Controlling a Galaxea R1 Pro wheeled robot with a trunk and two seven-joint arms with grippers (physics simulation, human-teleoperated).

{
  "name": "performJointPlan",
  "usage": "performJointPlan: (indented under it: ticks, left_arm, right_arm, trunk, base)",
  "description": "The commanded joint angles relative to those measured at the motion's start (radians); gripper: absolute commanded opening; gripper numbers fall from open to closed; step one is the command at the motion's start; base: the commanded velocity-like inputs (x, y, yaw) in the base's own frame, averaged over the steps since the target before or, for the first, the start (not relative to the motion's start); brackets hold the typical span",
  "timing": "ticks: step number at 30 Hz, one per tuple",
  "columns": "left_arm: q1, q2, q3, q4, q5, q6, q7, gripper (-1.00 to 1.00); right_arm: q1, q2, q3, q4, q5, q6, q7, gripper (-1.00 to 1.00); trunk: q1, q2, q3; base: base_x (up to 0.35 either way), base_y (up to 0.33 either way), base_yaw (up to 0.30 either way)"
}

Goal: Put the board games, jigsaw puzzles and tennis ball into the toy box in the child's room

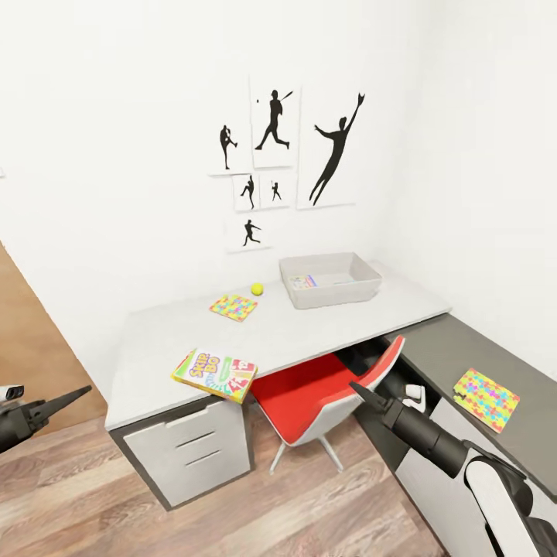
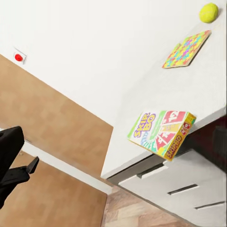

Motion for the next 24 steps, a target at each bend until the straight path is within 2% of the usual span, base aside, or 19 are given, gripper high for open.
performJointPlan:
  ticks: [1, 7, 19, 24]
  left_arm:
    - [0.0, 0.0, 0.001, -0.001, -0.001, 0.011, -0.004, 1.0]
    - [0.0, 0.0, 0.002, -0.001, -0.001, 0.011, -0.004, 1.0]
    - [0.0, 0.0, 0.002, -0.001, -0.001, 0.011, -0.004, 1.0]
    - [0.0, 0.0, 0.002, -0.001, -0.001, 0.011, -0.004, 1.0]
  right_arm:
    - [-0.001, 0.0, -0.001, 0.0, -0.005, 0.007, 0.0, 1.0]
    - [-0.001, 0.0, -0.001, 0.0, -0.005, 0.006, 0.0, 1.0]
    - [-0.001, 0.0, 0.0, 0.0, -0.005, 0.006, -0.001, 1.0]
    - [-0.001, 0.0, -0.001, 0.0, -0.005, 0.006, 0.0, 1.0]
  trunk:
    - [0.0, -0.001, 0.0]
    - [0.0, -0.001, 0.006]
    - [0.0, -0.001, 0.018]
    - [0.0, -0.001, 0.021]
  base:
    - [-0.062, -0.289, -0.227]
    - [-0.023, -0.187, -0.228]
    - [-0.002, -0.019, -0.236]
    - [0.006, -0.112, -0.169]
